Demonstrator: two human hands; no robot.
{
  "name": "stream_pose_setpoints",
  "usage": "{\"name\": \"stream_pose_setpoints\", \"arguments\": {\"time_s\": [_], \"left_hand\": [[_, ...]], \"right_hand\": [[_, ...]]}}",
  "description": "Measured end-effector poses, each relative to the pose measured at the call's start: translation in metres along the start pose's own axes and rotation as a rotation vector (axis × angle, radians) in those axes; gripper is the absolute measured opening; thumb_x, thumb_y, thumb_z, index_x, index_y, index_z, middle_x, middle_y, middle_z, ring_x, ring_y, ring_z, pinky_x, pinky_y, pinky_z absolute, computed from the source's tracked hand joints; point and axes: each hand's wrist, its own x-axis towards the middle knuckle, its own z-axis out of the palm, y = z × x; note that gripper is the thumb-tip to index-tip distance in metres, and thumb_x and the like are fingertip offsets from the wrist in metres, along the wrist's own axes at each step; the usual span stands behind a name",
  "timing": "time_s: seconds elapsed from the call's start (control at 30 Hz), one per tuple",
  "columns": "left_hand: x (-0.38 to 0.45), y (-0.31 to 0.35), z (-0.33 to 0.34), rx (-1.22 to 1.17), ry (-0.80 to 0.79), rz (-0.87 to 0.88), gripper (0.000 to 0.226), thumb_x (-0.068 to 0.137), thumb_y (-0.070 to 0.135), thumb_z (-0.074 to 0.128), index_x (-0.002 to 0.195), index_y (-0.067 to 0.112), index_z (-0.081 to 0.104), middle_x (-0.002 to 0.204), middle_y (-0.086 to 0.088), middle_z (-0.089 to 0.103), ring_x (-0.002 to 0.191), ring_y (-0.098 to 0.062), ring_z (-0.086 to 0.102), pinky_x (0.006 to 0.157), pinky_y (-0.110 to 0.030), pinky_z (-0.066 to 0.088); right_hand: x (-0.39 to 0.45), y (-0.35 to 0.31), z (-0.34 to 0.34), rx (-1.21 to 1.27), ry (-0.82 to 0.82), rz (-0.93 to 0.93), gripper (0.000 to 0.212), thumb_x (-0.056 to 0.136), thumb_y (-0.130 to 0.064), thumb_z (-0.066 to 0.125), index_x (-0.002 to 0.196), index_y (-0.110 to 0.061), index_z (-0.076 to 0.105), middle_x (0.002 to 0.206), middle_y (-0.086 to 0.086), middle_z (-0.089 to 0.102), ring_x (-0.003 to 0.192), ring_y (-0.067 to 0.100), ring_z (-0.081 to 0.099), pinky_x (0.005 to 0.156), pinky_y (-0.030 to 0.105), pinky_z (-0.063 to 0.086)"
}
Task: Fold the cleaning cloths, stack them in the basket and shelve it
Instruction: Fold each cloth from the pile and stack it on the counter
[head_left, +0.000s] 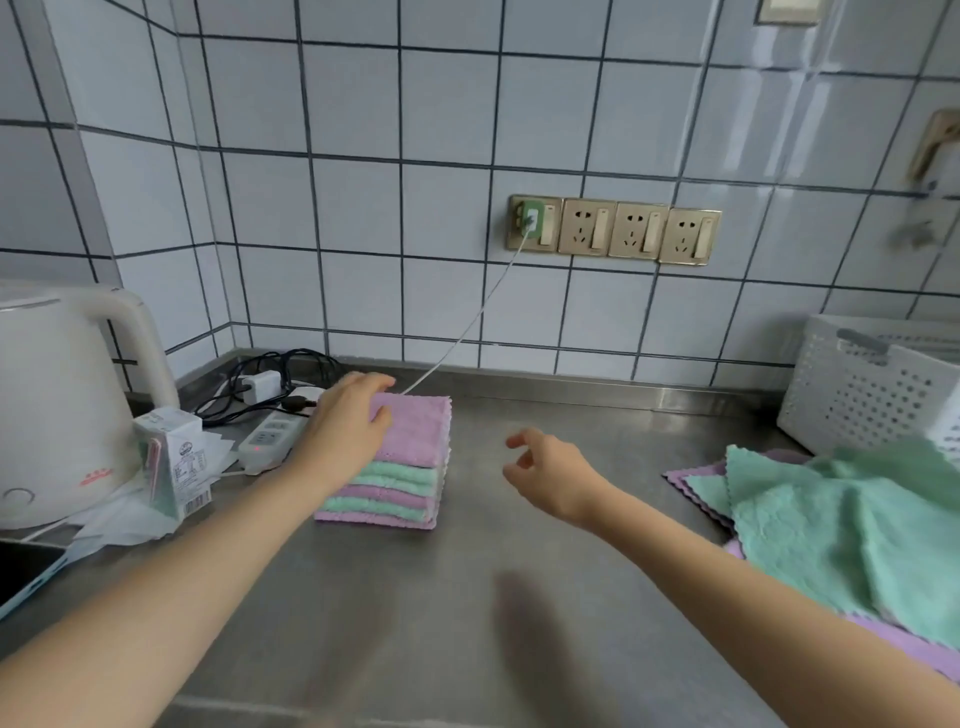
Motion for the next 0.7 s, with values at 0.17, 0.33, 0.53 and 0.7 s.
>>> {"name": "stream_pose_setpoints", "arguments": {"time_s": [0.17,0.33,0.53,0.7], "left_hand": [[-0.027,0.071,0.038,-0.122,-0.084,0.047,0.029,0.089,0.013,0.056,0.117,0.017,0.062,0.106,0.002,0.068,0.1,-0.02,0.062,0.088,-0.029,0.046],[-0.061,0.143,0.103,-0.202,-0.212,0.112,0.027,0.086,0.015,0.059,0.112,0.022,0.065,0.099,0.008,0.07,0.095,-0.017,0.064,0.089,-0.032,0.049],[-0.086,0.21,0.165,-0.213,-0.463,0.317,0.03,0.09,0.018,0.056,0.119,0.017,0.061,0.114,0.002,0.066,0.107,-0.016,0.06,0.094,-0.034,0.046],[-0.095,0.267,0.194,-0.171,-0.643,0.469,0.034,0.094,0.017,0.048,0.127,0.014,0.054,0.122,-0.006,0.058,0.114,-0.022,0.051,0.096,-0.035,0.042]], "right_hand": [[-0.067,0.054,-0.04,-0.206,0.059,-0.022,0.036,0.092,-0.026,0.046,0.126,-0.019,0.05,0.099,-0.004,0.063,0.09,0.018,0.059,0.077,0.027,0.046],[-0.12,0.125,-0.085,-0.356,0.152,0.032,0.03,0.09,-0.019,0.047,0.119,-0.017,0.055,0.1,-0.002,0.063,0.096,0.021,0.061,0.081,0.033,0.049],[-0.165,0.209,-0.13,-0.571,0.293,0.106,0.03,0.092,-0.021,0.05,0.122,-0.02,0.053,0.116,-0.002,0.053,0.109,0.02,0.053,0.078,0.037,0.051],[-0.191,0.258,-0.143,-0.681,0.305,0.12,0.043,0.082,-0.04,0.067,0.118,-0.017,0.057,0.112,-0.002,0.055,0.1,0.022,0.056,0.069,0.035,0.054]]}}
